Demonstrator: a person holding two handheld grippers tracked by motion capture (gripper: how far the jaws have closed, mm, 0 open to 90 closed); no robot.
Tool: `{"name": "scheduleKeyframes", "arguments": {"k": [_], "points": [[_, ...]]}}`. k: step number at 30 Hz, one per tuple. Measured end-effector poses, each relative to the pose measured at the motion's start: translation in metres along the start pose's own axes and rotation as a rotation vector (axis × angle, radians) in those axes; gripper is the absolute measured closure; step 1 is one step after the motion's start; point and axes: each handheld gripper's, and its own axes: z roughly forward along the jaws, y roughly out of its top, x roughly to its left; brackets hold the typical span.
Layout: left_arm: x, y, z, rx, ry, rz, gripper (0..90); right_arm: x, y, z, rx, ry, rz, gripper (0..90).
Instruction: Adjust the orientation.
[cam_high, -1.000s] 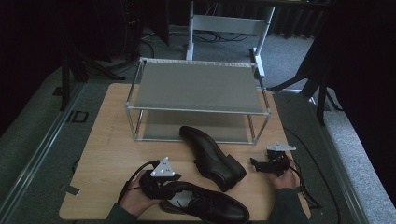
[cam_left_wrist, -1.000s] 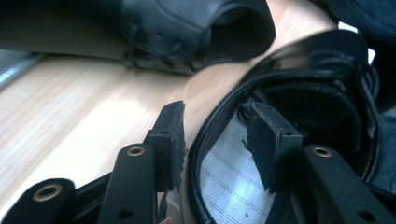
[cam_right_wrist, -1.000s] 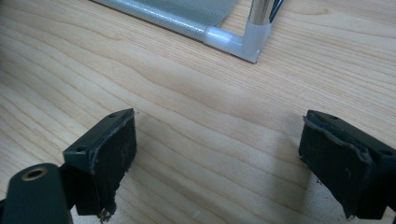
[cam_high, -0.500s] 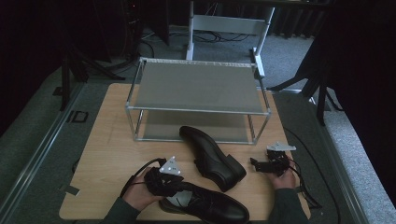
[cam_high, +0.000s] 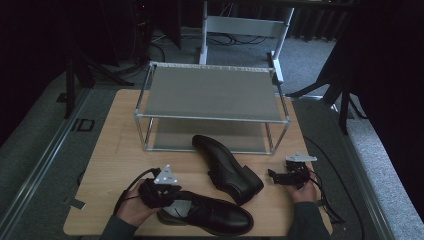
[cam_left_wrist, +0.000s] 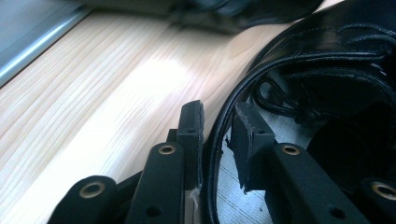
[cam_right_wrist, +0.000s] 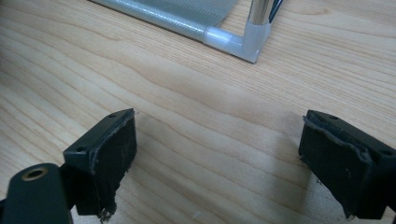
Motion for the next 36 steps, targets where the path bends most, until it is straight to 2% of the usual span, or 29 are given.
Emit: {"name": "scheduleKeyframes", "arguments": {"k": [6,9,13,15,16,21,25,27,31,34,36], "points": [[0.025,-0.026,-0.023,-0.007,0.079,-0.093,74.5,0.000,0.000,0.000,0.000,-0.001,0.002,10.9],[0.039,-0.036,-0.032,-0.015,0.129,-0.145,74.7,0.000,0.000,0.000,0.000,-0.001,0.002,10.9],[0.056,-0.047,-0.042,-0.029,0.174,-0.215,75.4,0.000,0.000,0.000,0.000,-0.001,0.002,10.9],[0.061,-0.052,-0.046,-0.036,0.205,-0.246,75.5,0.000,0.000,0.000,0.000,-0.001,0.002,10.9],[0.061,-0.052,-0.046,-0.036,0.205,-0.246,75.5,0.000,0.000,0.000,0.000,-0.001,0.002,10.9],[0.072,-0.063,-0.053,-0.068,0.257,-0.338,75.5,0.000,0.000,0.000,0.000,-0.001,0.002,10.9],[0.078,-0.063,-0.054,-0.070,0.329,-0.395,76.2,0.000,0.000,0.000,0.000,-0.001,0.002,10.9],[0.080,-0.063,-0.054,-0.071,0.355,-0.408,76.7,0.000,0.000,0.000,0.000,-0.001,0.002,11.0],[0.078,-0.062,-0.054,-0.071,0.368,-0.438,76.8,0.000,0.000,0.000,0.000,-0.001,0.002,11.0],[0.077,-0.061,-0.055,-0.056,0.364,-0.442,75.7,0.000,0.000,0.000,0.000,-0.001,0.002,10.9],[0.073,-0.062,-0.062,-0.046,0.295,-0.446,74.5,0.000,0.000,0.000,0.000,-0.002,0.002,11.0]]}}
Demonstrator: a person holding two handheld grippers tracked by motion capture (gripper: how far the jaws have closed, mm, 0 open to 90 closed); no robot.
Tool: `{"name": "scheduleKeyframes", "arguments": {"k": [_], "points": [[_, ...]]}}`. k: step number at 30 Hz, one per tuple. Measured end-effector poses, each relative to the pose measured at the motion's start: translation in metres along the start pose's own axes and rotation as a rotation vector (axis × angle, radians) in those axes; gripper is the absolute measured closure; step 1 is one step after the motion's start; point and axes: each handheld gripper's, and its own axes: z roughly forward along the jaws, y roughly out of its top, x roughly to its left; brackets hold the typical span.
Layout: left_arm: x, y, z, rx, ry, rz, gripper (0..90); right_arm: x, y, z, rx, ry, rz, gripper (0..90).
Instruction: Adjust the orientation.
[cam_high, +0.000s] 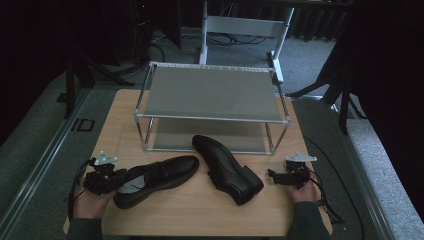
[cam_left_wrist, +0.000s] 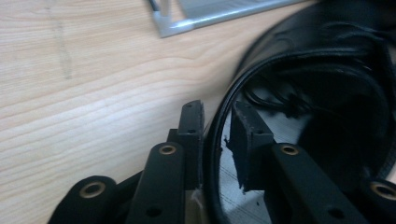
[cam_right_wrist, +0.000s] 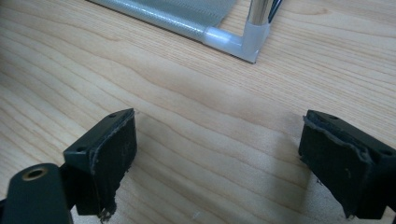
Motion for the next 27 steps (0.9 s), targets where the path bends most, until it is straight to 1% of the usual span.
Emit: {"name": "scheduleKeyframes", "arguments": {"k": [2,3,4,5,8,10,13,16,17,19,21,22,24,26,27], "points": [[-0.001,-0.004,-0.003,-0.004,-0.032,0.017,71.3,0.000,0.000,0.000,0.001,-0.001,0.002,11.0],[-0.001,-0.004,-0.003,-0.004,-0.032,0.017,70.6,0.000,0.000,0.000,0.001,-0.001,0.002,11.0],[-0.002,-0.007,-0.005,-0.002,-0.048,0.016,70.6,0.000,0.000,0.000,0.001,-0.001,0.002,10.9],[-0.003,-0.008,-0.006,0.001,-0.052,0.016,69.3,0.000,0.000,0.000,0.001,-0.001,0.003,11.0],[-0.008,-0.011,-0.008,0.029,-0.067,0.026,67.4,0.000,0.000,0.000,0.001,-0.003,0.004,11.0],[-0.011,-0.013,-0.009,0.036,-0.083,0.033,67.2,0.000,0.000,0.000,0.001,-0.003,0.005,10.9],[-0.013,-0.017,-0.011,0.032,-0.108,0.048,65.2,0.000,0.000,0.000,0.001,-0.004,0.005,10.9],[-0.014,-0.020,-0.012,0.034,-0.138,0.051,65.0,0.000,0.000,0.000,0.001,-0.004,0.007,10.9],[-0.015,-0.021,-0.013,0.039,-0.159,0.063,64.8,0.000,0.000,0.000,0.001,-0.005,0.007,11.0],[-0.018,-0.024,-0.014,0.043,-0.216,0.072,64.8,0.000,0.000,0.000,0.001,-0.006,0.008,11.0],[-0.021,-0.027,-0.014,0.049,-0.301,0.080,64.0,0.000,0.001,0.000,0.001,-0.007,0.009,11.0],[-0.022,-0.028,-0.014,0.049,-0.315,0.084,62.6,0.000,0.001,0.000,0.001,-0.007,0.010,11.0],[-0.023,-0.029,-0.015,0.048,-0.310,0.080,62.3,0.000,0.001,0.001,0.001,-0.008,0.010,11.0],[-0.022,-0.028,-0.015,0.043,-0.332,0.083,61.3,0.000,0.001,0.001,0.001,-0.009,0.009,10.9],[-0.021,-0.028,-0.015,0.046,-0.332,0.082,60.4,0.000,0.001,0.001,0.001,-0.009,0.009,11.0]]}}
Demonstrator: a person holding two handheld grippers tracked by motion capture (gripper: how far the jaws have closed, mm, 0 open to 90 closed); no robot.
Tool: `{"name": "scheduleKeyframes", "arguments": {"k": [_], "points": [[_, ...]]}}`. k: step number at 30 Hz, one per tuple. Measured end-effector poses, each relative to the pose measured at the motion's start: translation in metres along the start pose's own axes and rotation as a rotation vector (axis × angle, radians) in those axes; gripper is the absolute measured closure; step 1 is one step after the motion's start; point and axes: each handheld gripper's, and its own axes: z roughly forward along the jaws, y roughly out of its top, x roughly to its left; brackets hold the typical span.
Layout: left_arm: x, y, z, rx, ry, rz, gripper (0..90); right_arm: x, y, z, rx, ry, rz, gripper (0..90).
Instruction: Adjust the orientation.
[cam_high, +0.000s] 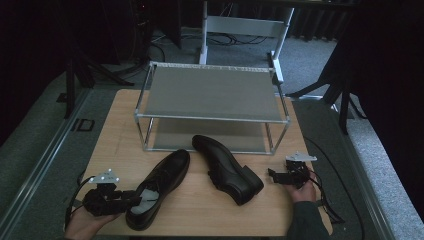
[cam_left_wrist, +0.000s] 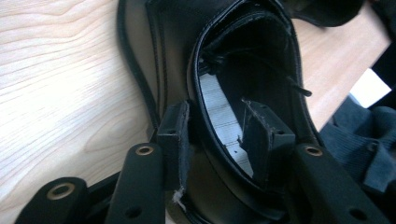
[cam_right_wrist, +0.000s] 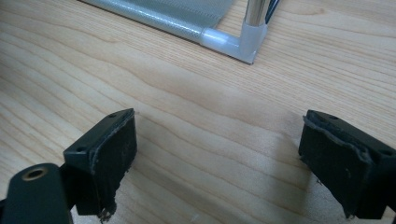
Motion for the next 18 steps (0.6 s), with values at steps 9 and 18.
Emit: {"name": "scheduleKeyframes", "arguments": {"k": [9,18], "points": [[0.010,0.007,-0.020,-0.143,0.033,-0.012,44.4,0.000,0.000,0.000,-0.001,0.000,-0.001,10.9],[0.034,0.002,-0.005,-0.098,0.305,-0.031,65.8,0.000,0.000,0.000,0.000,0.000,0.000,10.9]]}}
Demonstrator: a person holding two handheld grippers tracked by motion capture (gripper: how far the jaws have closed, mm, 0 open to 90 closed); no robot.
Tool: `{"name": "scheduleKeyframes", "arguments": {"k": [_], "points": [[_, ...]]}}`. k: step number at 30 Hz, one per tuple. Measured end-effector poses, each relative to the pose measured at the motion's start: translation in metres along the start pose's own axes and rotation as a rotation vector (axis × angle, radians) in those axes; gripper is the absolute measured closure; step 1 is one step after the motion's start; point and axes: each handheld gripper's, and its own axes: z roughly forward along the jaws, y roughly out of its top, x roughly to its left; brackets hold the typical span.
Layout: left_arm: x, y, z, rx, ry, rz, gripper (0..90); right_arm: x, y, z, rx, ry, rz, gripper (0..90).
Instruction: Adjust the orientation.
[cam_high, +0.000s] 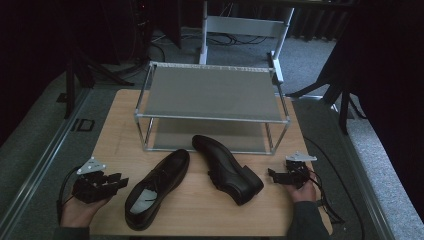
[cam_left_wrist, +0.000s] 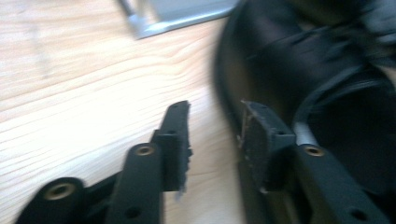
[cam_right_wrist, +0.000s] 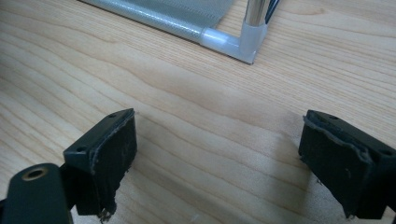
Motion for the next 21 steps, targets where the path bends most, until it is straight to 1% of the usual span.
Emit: {"name": "scheduleKeyframes", "arguments": {"k": [1,2,3,4,5,7,8,10,11,12,13,15,16,18,19,21], "points": [[0.000,-0.003,0.004,0.009,0.021,0.010,70.5,0.000,0.000,0.000,0.000,0.000,0.000,11.0],[0.001,-0.006,0.008,0.013,0.024,0.021,75.4,0.000,0.000,0.000,0.000,0.000,-0.001,10.9],[0.001,-0.009,0.012,0.023,0.012,0.021,80.2,0.000,0.000,0.000,0.000,0.000,-0.001,10.9],[-0.001,-0.012,0.016,0.036,0.020,0.022,85.2,0.000,0.000,0.000,0.000,0.000,-0.001,10.9],[-0.002,-0.016,0.021,0.046,0.017,0.020,89.5,0.000,0.000,0.000,0.000,0.000,-0.001,10.9],[-0.005,-0.020,0.027,0.070,0.011,0.018,90.0,0.000,0.000,0.000,0.000,0.000,-0.001,10.9],[-0.006,-0.023,0.031,0.100,0.016,0.026,90.0,0.000,0.000,0.000,0.000,0.000,-0.001,10.9],[-0.009,-0.028,0.037,0.134,0.019,0.036,90.0,0.000,0.000,0.000,0.000,0.000,-0.001,10.9],[-0.011,-0.030,0.039,0.155,0.008,0.039,90.0,0.000,0.000,0.000,0.000,0.000,-0.001,10.9],[-0.012,-0.032,0.041,0.162,-0.002,0.042,90.0,0.000,0.000,0.000,0.000,0.000,-0.001,11.0],[-0.014,-0.033,0.041,0.154,-0.034,0.036,90.0,0.000,0.000,0.000,0.000,0.000,-0.001,10.9],[-0.021,-0.034,0.043,0.154,-0.088,0.055,90.0,0.000,0.000,0.000,0.000,0.000,-0.001,10.9],[-0.023,-0.034,0.043,0.154,-0.083,0.055,90.0,0.000,0.000,0.000,0.000,0.000,-0.001,11.0],[-0.026,-0.034,0.043,0.152,-0.095,0.057,90.0,0.000,0.000,0.000,0.000,0.000,-0.001,10.9],[-0.029,-0.034,0.043,0.152,-0.106,0.063,90.0,0.000,0.000,0.000,0.000,0.000,-0.001,10.9],[-0.038,-0.034,0.045,0.147,-0.151,0.078,90.0,0.000,0.000,0.000,0.000,-0.001,-0.001,11.0]]}}
